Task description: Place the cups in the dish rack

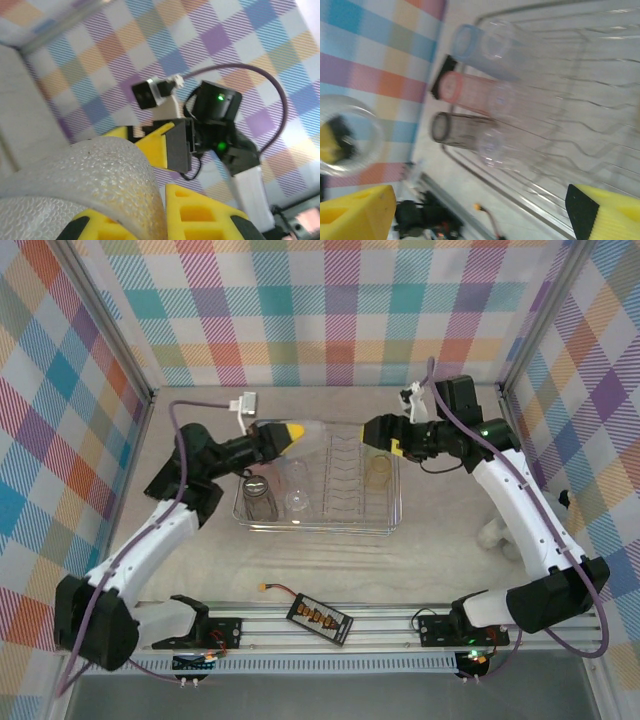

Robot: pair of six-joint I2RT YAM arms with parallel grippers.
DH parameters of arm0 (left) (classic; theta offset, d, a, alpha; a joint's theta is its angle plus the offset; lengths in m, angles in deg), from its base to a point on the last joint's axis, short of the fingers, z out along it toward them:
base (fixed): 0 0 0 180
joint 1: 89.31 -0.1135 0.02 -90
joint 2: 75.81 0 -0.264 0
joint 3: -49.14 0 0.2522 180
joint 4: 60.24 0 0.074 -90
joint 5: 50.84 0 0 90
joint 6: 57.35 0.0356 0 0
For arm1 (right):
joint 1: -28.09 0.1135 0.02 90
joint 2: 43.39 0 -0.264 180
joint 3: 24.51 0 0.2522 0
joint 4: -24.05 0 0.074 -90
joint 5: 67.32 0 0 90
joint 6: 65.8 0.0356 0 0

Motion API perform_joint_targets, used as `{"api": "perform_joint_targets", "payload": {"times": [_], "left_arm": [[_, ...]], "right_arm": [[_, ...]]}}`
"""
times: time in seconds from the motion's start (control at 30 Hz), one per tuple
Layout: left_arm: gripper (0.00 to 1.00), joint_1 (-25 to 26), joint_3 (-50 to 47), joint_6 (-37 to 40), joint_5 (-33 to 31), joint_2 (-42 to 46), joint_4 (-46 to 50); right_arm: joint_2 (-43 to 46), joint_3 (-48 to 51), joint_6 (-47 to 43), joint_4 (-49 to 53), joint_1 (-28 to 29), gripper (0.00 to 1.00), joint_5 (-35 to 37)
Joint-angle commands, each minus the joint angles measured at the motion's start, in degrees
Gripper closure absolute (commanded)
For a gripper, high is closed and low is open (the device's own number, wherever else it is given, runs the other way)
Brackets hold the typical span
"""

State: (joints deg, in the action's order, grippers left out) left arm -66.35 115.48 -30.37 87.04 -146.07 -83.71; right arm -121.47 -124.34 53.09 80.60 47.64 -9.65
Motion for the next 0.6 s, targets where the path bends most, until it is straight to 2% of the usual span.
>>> {"api": "perform_joint_targets", "payload": {"times": [0.0,0.1,0.4,0.57], "left_arm": [[1.0,3.3,3.3,-9.8,0.5,-4.4,-24.2],[1.0,5.6,4.8,-11.1,-0.2,-7.8,-26.9],[1.0,6.5,4.9,-5.1,-2.8,-7.3,-20.3],[1.0,6.6,5.3,-5.3,-3.0,-7.8,-20.5]], "right_arm": [[0.7,-0.4,11.3,-15.0,0.1,0.11,-12.2],[0.3,1.1,16.6,-22.7,0.5,0.11,-15.8],[1.1,2.6,16.2,-23.0,3.8,0.16,-16.1],[-0.2,4.2,18.1,-26.0,5.2,0.18,-17.1]]}}
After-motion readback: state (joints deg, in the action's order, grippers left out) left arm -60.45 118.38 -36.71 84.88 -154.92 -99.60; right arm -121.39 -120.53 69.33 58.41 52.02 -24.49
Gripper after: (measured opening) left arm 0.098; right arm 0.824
